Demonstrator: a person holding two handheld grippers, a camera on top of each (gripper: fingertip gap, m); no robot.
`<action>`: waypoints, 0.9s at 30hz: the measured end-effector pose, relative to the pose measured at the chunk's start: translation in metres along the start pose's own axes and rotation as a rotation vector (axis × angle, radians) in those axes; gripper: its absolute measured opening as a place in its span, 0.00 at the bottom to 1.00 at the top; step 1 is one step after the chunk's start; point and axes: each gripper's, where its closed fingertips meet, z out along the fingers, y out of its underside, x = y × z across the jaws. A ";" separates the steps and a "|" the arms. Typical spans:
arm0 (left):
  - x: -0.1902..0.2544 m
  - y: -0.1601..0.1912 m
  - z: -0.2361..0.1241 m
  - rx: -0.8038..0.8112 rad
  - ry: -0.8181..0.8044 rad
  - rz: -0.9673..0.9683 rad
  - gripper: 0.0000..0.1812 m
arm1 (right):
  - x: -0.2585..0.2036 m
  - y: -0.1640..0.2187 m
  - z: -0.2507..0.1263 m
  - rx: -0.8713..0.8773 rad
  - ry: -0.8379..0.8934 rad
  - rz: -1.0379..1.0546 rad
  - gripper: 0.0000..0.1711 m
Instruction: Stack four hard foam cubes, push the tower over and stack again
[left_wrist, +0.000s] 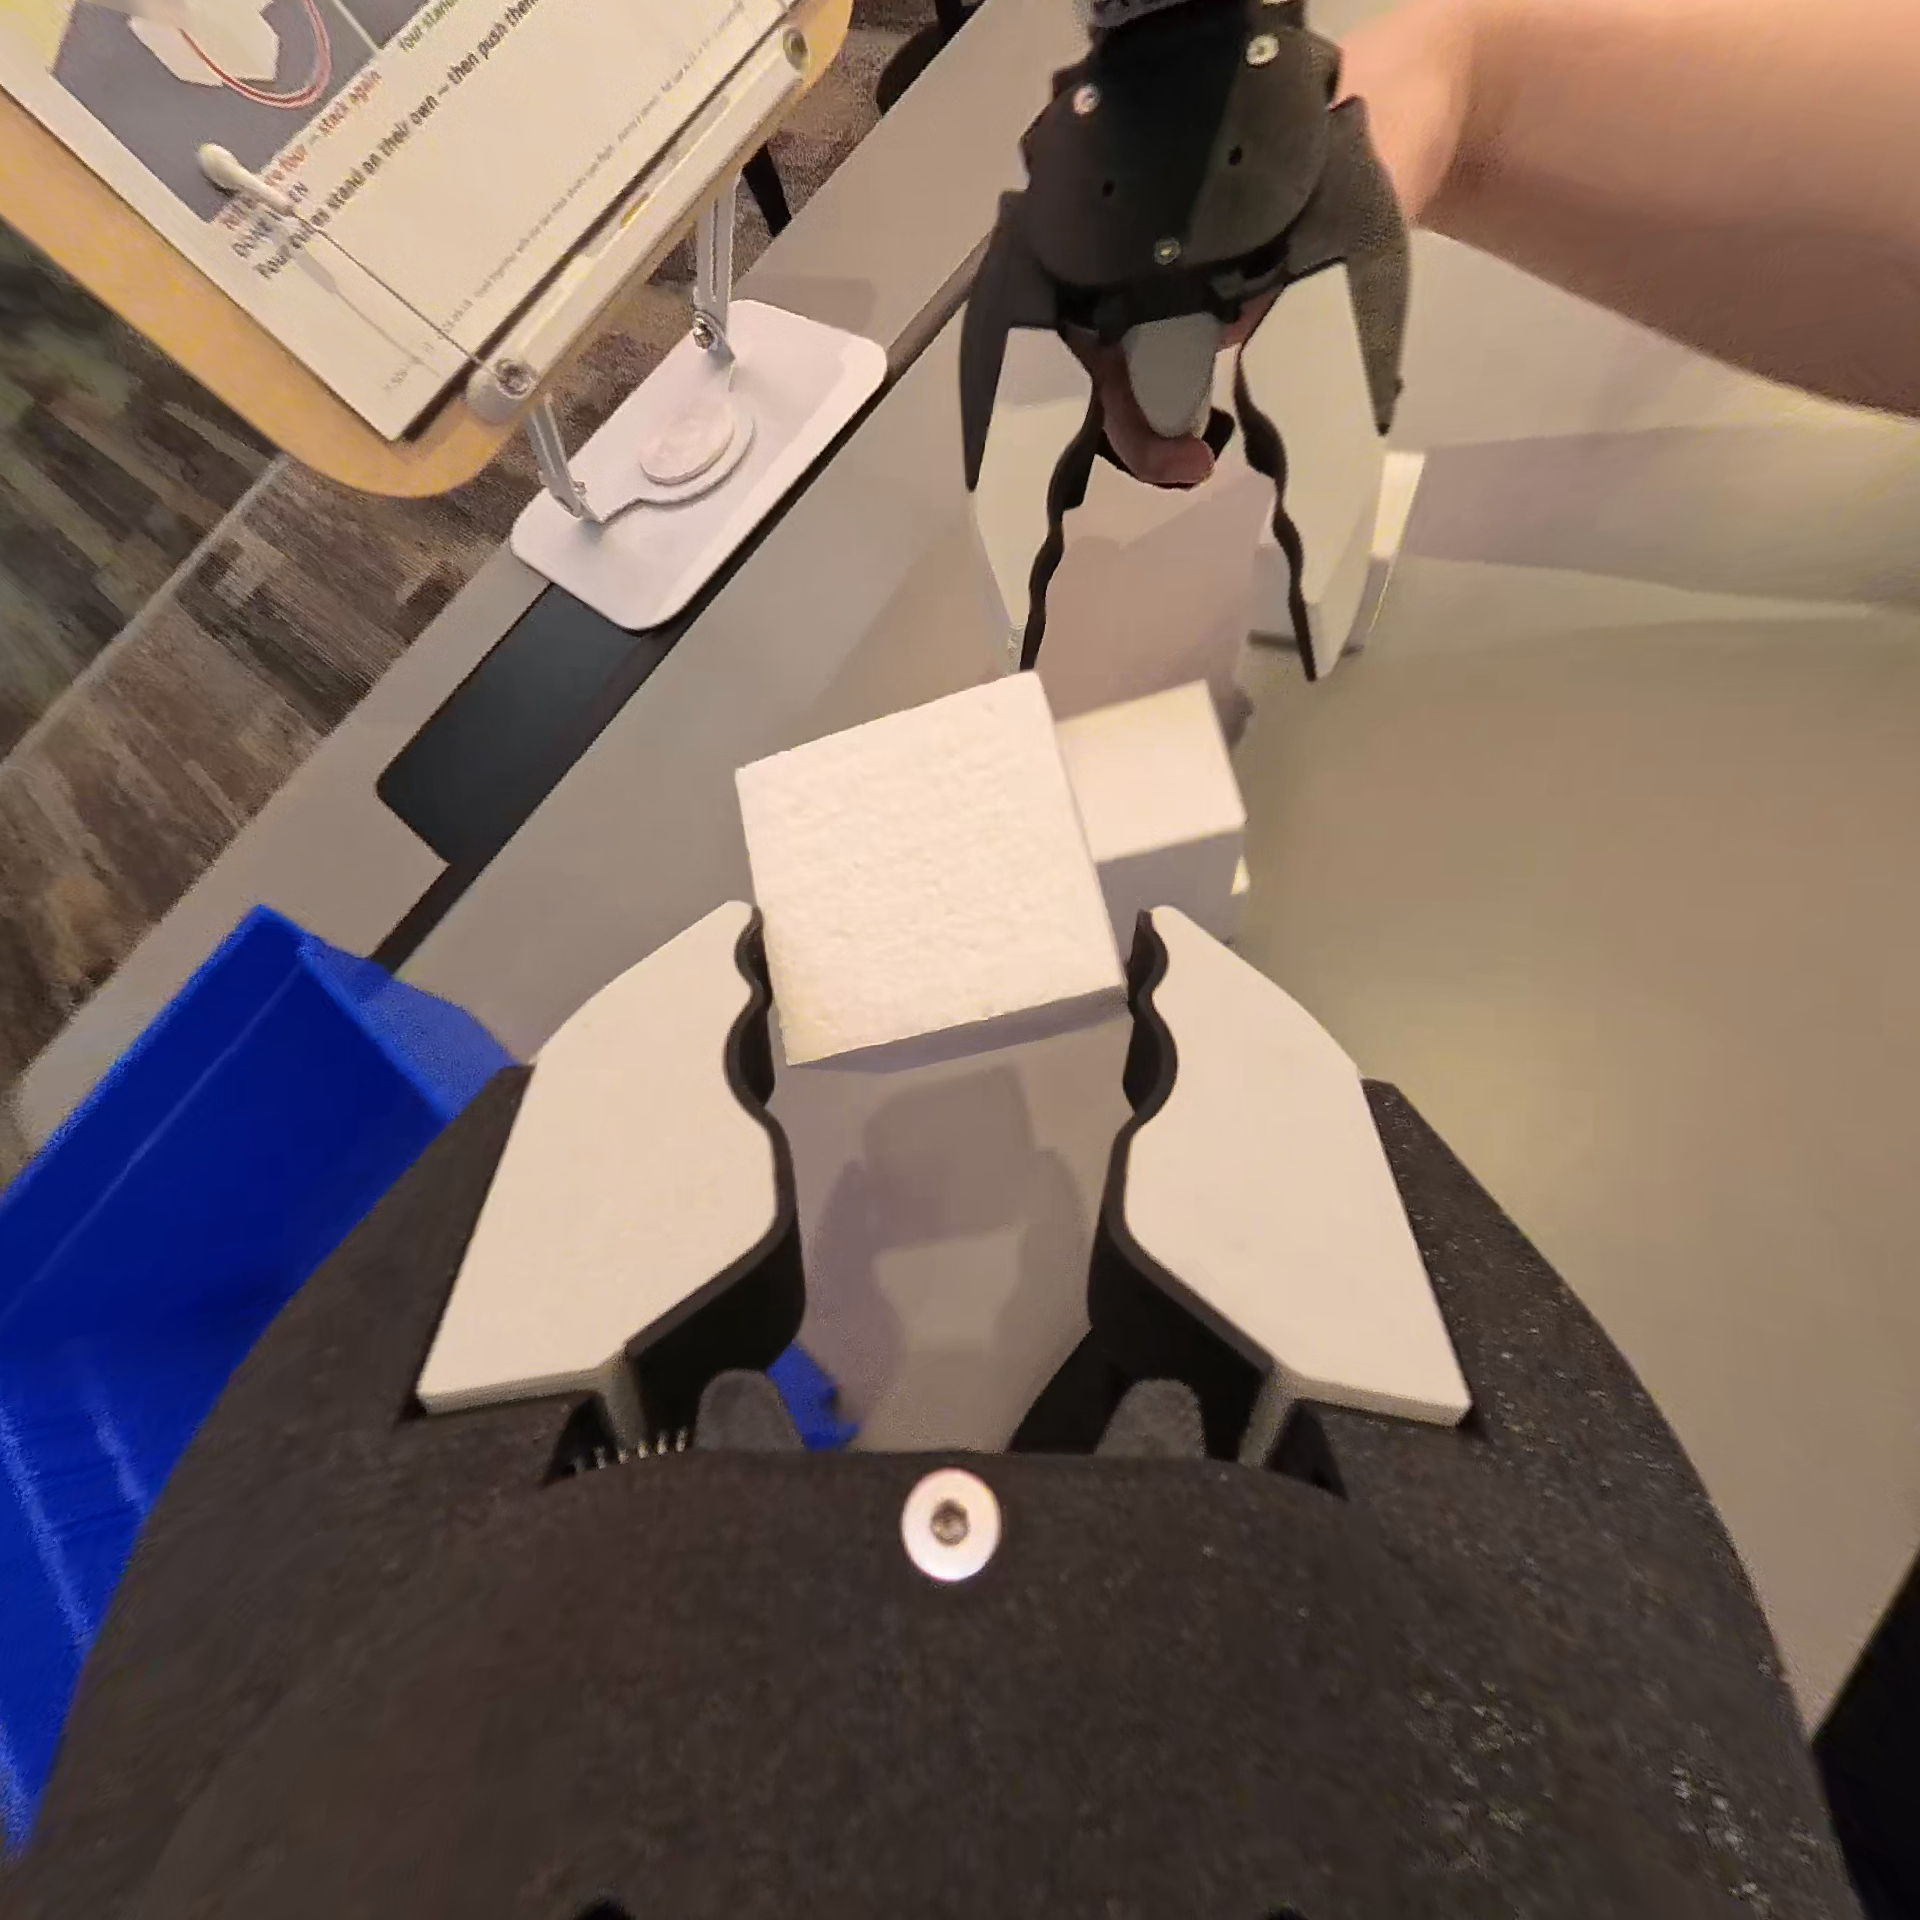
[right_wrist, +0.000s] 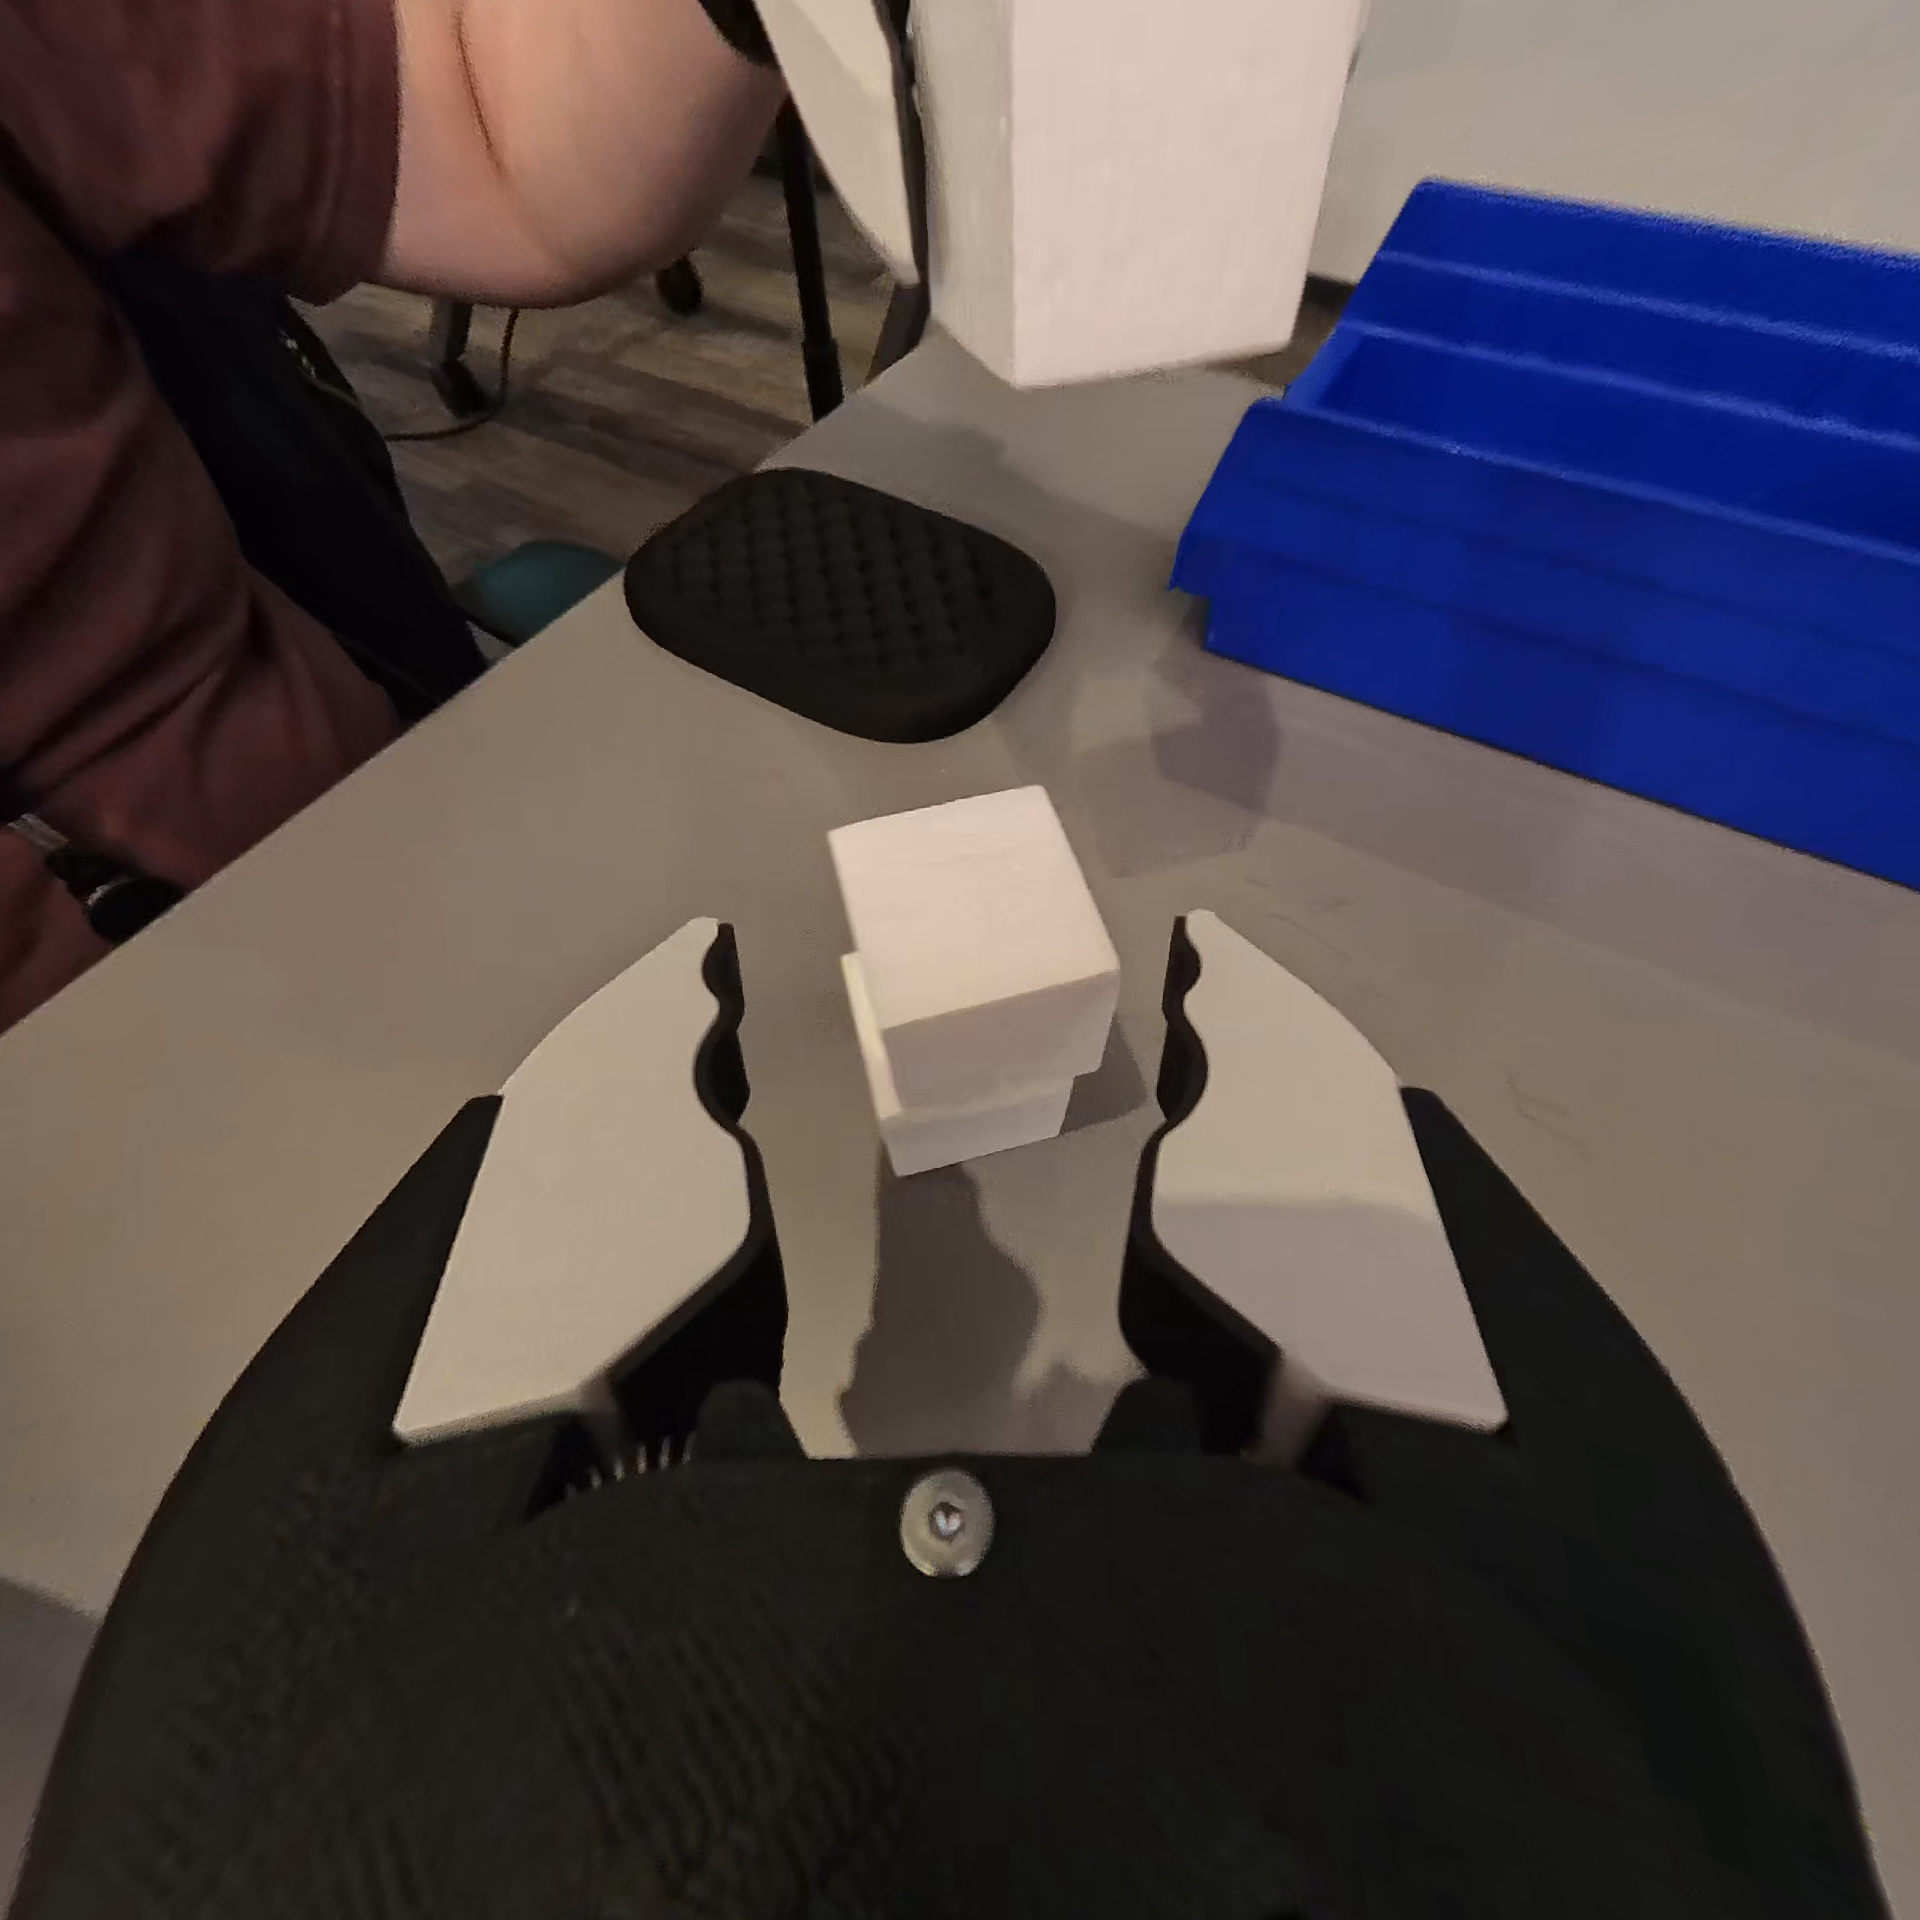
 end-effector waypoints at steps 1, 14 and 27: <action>0.004 -0.006 0.007 -0.010 0.002 -0.036 0.37 | -0.005 -0.001 -0.008 0.009 0.021 0.001 0.46; 0.042 -0.007 0.084 -0.144 0.062 -0.186 0.37 | -0.074 0.054 -0.093 -0.067 0.262 0.097 0.46; 0.043 0.000 0.092 -0.192 0.035 -0.028 0.40 | -0.083 0.078 -0.103 -0.029 0.333 0.134 0.47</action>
